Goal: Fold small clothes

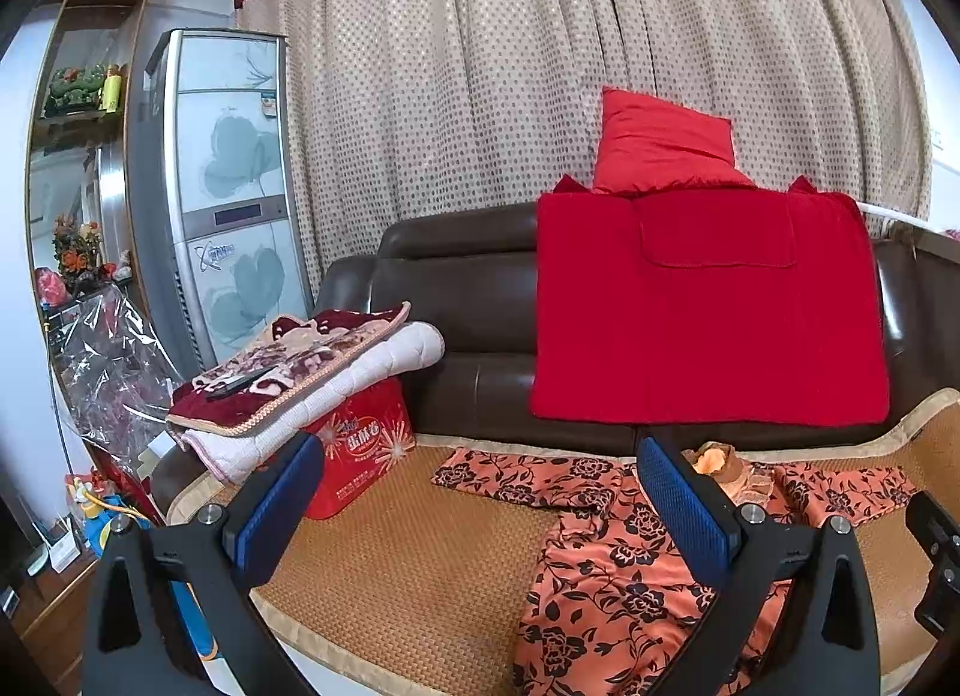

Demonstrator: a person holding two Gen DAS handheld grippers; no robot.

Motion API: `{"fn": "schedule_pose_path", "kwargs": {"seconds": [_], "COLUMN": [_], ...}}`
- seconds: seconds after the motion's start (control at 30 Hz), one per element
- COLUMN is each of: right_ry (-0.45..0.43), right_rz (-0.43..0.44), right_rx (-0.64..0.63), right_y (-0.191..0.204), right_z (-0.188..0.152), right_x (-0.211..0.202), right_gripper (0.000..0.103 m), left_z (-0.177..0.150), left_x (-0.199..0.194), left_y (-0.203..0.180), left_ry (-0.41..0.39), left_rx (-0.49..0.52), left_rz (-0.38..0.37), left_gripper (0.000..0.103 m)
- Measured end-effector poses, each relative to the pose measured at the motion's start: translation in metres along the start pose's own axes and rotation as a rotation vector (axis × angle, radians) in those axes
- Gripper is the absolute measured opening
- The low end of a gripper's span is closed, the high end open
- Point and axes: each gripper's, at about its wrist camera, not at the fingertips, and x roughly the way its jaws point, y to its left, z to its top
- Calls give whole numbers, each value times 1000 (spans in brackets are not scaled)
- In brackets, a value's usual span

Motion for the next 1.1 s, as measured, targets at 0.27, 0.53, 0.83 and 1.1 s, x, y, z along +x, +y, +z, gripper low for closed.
{"fn": "schedule_pose_path", "kwargs": {"seconds": [0.27,0.53,0.83,1.1], "right_ry": [15,1,226,287], "right_rz": [-14,-129,-221,-352], "right_rx": [26,256,545,685], "right_y": [-12,-140,-327,-389], "right_z": [6,-3,-30,-45], "right_x": [34,117,248,325], "right_gripper": [103,103,103,91], "left_z": [-5,-67,-159,-194], "left_x": [37,178,273,302], "left_y": [-21,-121,-237,-253], "left_ry": [26,304,497,615], "left_rx": [26,177,292,315], "left_rz": [-9,-136,-246,-301], "left_gripper": [103,103,103,103]}}
